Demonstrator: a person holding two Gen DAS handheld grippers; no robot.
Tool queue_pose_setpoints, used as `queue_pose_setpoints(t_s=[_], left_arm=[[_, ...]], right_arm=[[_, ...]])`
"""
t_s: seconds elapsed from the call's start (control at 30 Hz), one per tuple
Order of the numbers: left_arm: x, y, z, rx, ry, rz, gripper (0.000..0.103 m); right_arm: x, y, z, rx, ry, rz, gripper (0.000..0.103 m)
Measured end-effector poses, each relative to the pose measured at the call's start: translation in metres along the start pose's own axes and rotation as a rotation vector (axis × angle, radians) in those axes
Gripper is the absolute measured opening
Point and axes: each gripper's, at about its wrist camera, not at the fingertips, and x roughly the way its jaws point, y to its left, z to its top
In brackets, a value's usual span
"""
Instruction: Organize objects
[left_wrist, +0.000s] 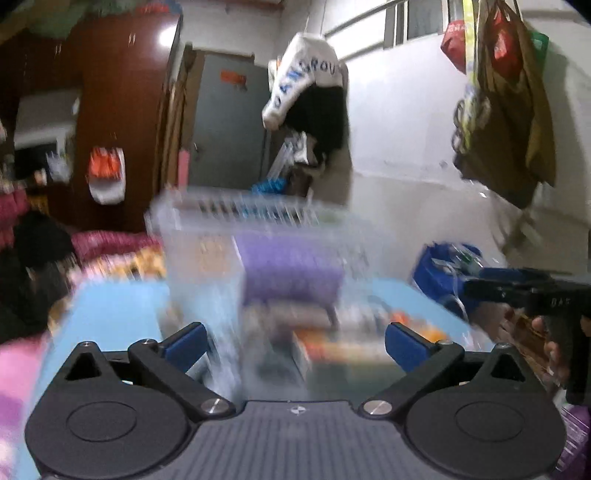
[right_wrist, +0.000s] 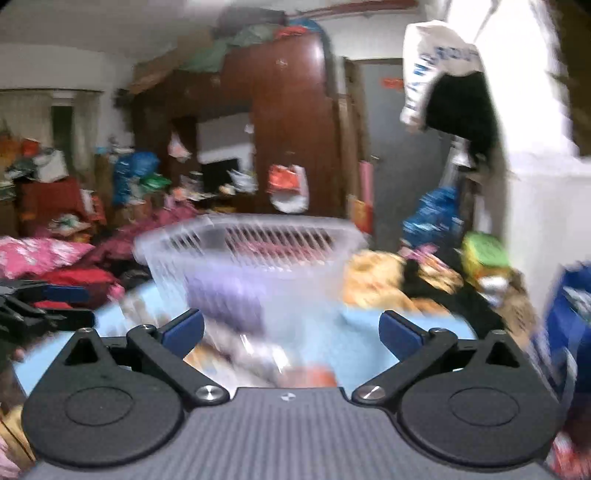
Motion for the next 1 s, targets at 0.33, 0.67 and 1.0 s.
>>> queue_pose_setpoints(t_s=[0.33, 0.67, 1.0], left_arm=[[0.004, -0.009, -0.035, 0.011, 0.031, -0.027, 0.102], [0.018, -0.009, -0.015, 0.07, -0.018, -0.138, 0.095], [0.063, 0.001, -0.007, 0.039, 0.096, -0.185, 0.079]], right_arm=[[-0.01, -0.026, -0.05, 0.169, 0.041, -0.063, 0.103], [0.003, 0.04, -0.037, 0.065, -0.043, 0.131, 0.09], [0.045, 0.037, -0.038, 0.108, 0.046, 0.141, 0.062]])
